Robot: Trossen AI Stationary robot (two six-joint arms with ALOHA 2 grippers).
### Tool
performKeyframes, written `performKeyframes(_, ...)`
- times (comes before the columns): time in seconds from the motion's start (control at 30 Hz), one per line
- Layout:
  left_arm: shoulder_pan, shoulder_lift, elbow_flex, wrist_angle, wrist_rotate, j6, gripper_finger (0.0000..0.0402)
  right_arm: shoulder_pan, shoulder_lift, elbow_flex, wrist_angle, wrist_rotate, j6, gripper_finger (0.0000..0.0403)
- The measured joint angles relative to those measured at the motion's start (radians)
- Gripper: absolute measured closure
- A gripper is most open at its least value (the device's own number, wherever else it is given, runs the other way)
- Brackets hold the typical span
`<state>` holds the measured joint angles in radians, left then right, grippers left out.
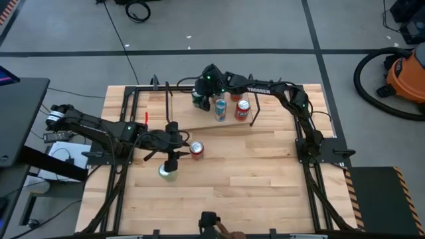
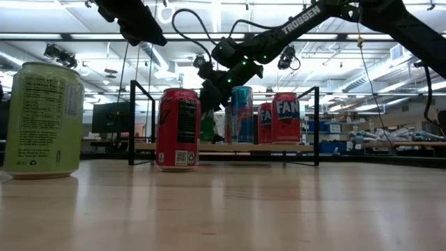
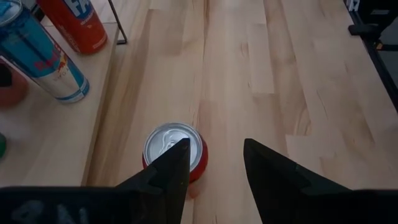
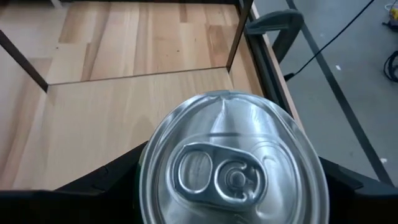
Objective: Place canned beverage on shelf
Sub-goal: Put the green soda can on the shelf
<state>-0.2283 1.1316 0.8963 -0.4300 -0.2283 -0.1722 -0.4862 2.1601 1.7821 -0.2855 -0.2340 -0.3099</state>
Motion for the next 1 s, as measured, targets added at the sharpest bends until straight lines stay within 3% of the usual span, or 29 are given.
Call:
performKeyframes(0.6,0.000,0.000,0.000,-0.002,0.000,0.003,0.0242,-0.023,-0.001,0.000,0.001,0.009,0.047,0.0019)
performKeyframes(1.0,0.000,0.000,0.000,-0.003,0.000,-0.002,0.0242,0.004,-0.021,0.002,-0.009,0.151,0.163,0.0018)
